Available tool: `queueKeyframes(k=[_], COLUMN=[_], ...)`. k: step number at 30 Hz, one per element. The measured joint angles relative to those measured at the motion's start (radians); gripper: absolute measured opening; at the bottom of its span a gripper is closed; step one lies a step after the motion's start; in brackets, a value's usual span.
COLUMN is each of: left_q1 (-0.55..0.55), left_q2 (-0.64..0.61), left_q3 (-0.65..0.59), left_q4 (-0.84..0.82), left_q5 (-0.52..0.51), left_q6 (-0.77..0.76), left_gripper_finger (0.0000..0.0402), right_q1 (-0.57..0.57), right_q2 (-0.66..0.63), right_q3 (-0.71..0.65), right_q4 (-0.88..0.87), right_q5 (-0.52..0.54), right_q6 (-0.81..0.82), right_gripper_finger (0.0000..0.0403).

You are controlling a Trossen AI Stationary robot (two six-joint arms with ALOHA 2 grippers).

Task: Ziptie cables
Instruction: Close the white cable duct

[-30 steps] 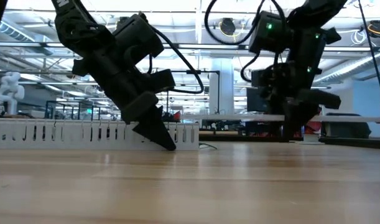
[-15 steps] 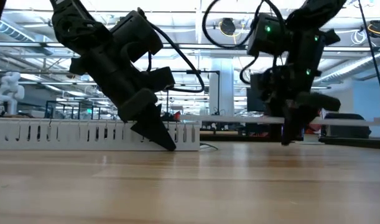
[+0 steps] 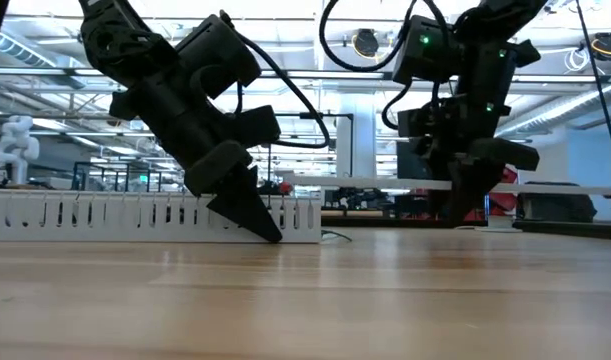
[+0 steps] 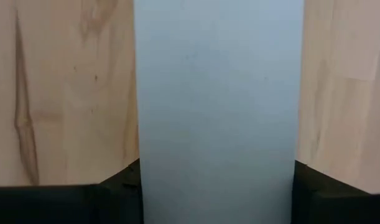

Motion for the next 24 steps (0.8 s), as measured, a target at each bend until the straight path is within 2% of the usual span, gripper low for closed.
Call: queueKeyframes(k=[14, 24], left_q1=[-0.001, -0.001], left_q2=[0.001, 0.001], left_q3=[0.000, -0.001], left_q4=[0.000, -0.001], left_q5=[-0.002, -0.007], left_q6=[-0.004, -0.004], left_gripper_finger=[0.0239, 0.0239], right_q1=[0.003, 0.009], right_q2=[0.086, 0.057], right_q3=[0.002, 0.060], right_q4=[0.027, -0.061], right_q5=[-0.048, 0.007], right_q6=[0.042, 0.047], right_gripper_finger=[0.0199, 0.0199])
